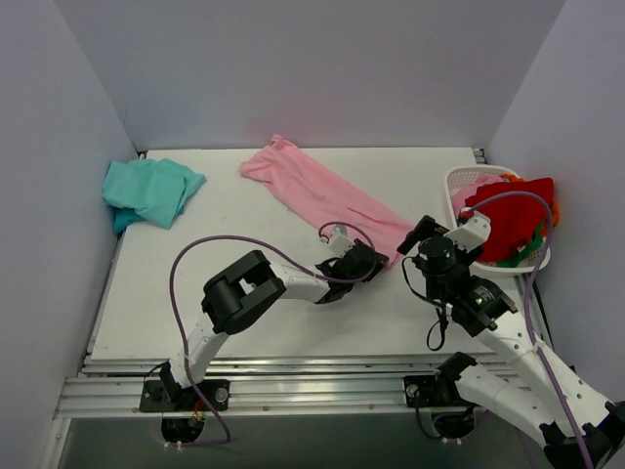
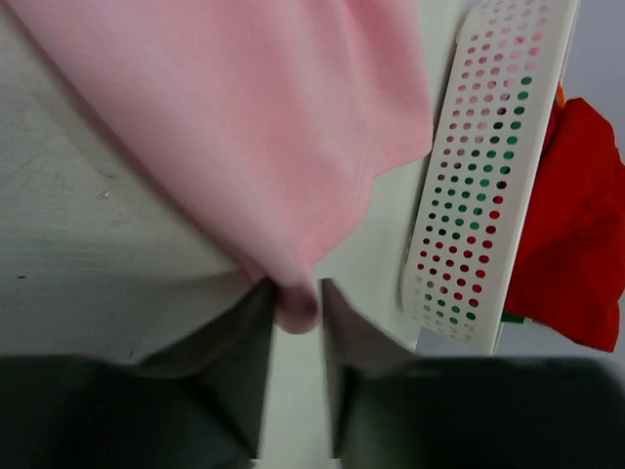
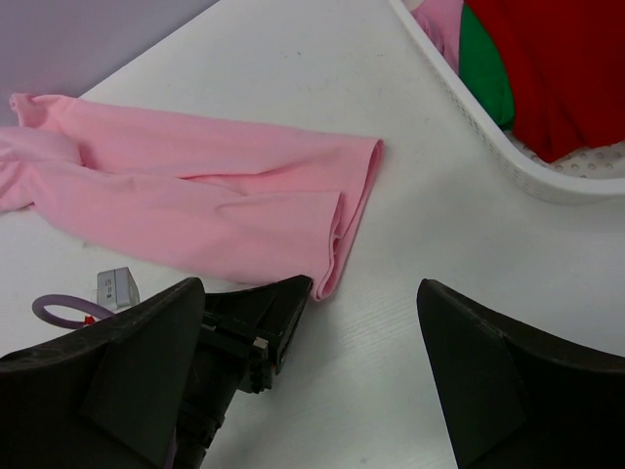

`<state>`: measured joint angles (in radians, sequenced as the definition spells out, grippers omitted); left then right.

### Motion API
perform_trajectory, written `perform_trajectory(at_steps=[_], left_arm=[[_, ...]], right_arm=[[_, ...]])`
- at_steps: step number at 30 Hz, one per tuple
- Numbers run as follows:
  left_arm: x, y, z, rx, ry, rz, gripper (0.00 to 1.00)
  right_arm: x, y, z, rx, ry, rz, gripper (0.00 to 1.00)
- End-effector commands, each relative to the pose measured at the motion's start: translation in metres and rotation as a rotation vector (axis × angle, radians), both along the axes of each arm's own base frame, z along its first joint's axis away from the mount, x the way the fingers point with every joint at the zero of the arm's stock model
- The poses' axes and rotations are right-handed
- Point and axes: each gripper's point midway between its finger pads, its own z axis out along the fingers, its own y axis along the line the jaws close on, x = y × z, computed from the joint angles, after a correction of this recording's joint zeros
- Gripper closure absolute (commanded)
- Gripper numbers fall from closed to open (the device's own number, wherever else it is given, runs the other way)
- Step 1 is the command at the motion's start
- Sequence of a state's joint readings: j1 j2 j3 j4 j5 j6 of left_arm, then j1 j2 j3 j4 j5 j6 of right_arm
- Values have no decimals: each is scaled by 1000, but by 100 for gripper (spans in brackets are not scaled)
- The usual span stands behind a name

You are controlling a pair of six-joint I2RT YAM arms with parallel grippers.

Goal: Fold and stack the t-shirts
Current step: Rotate the tshirt 270 degrees

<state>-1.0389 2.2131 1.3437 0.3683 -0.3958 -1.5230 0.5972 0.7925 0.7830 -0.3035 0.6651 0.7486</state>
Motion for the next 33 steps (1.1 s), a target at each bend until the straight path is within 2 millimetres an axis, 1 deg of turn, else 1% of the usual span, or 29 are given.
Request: perform_trajectory(at_steps=[1,5,8,10,11,12,13,14,15,16,17,18,19,20,21,22,23,24,25,26,27,28,29,30,31,32,33], left_arm=[[1,-12,4,-23,2,-34,77],[2,-14,-4,-11,7,-52,97],[3,-12,-8,-15,-4,-63,98],[3,-11,-6,-22,-17,-94,98],[-2,-1,-7,-6,-10,-108,98],[-5,7,-9,18,-13,-123,98],[-9,19,-11,39,-8,-118,98],[-12,30,3,37,-16,-112,98],[-23,61,-25,102,30,-99,98],[-28,74,-30,111,43,-93,98],[-33,87,-36,122,60,-91,98],[-49,109,-48,144,95,-97,98],[-50,121,-50,140,98,-88,98],[-54,131,-46,133,101,-82,98],[-59,142,-49,138,110,-74,98],[-72,167,-65,183,138,-55,98],[-74,176,-56,174,126,-42,98],[-78,187,-58,188,128,-31,98],[-91,208,-71,242,156,-19,98],[-90,217,-61,241,138,6,98],[-94,226,-62,254,146,17,98],[-100,241,-59,274,141,38,98],[-103,249,-58,281,141,50,98],[-112,266,-67,330,171,60,98],[-110,271,-52,316,140,86,98],[-111,278,-48,321,135,101,98],[-119,293,-54,375,162,112,98]], right_arm=[[2,-9,1,-11,-9,-15,14],[4,-9,1,-6,-9,-12,14],[4,-8,0,-3,-8,-8,14],[5,-7,-1,0,-8,-5,14],[5,-6,-1,5,-8,0,14],[6,0,-1,21,-5,27,14],[7,5,-2,31,-1,47,15],[7,9,-6,43,7,62,15],[8,20,-7,73,7,110,16],[8,26,-12,90,16,136,16],[7,34,-23,111,34,167,17],[7,53,-27,161,36,244,18],[5,63,-36,183,52,283,18],[-1,71,-60,206,95,308,18],[-3,89,-64,242,83,360,18],[-8,102,-80,259,121,400,18],[-17,108,-106,260,170,418,18],[-22,126,-121,284,198,449,18],[-28,134,-133,294,228,470,18],[-34,137,-148,287,261,475,18],[-36,141,-161,283,289,467,18],[-41,145,-168,261,299,472,18],[-43,144,-176,243,315,465,18],[-45,146,-179,230,319,468,18],[-45,144,-181,217,318,459,18],[-45,143,-182,209,318,458,18],[-45,142,-183,200,319,454,18]])
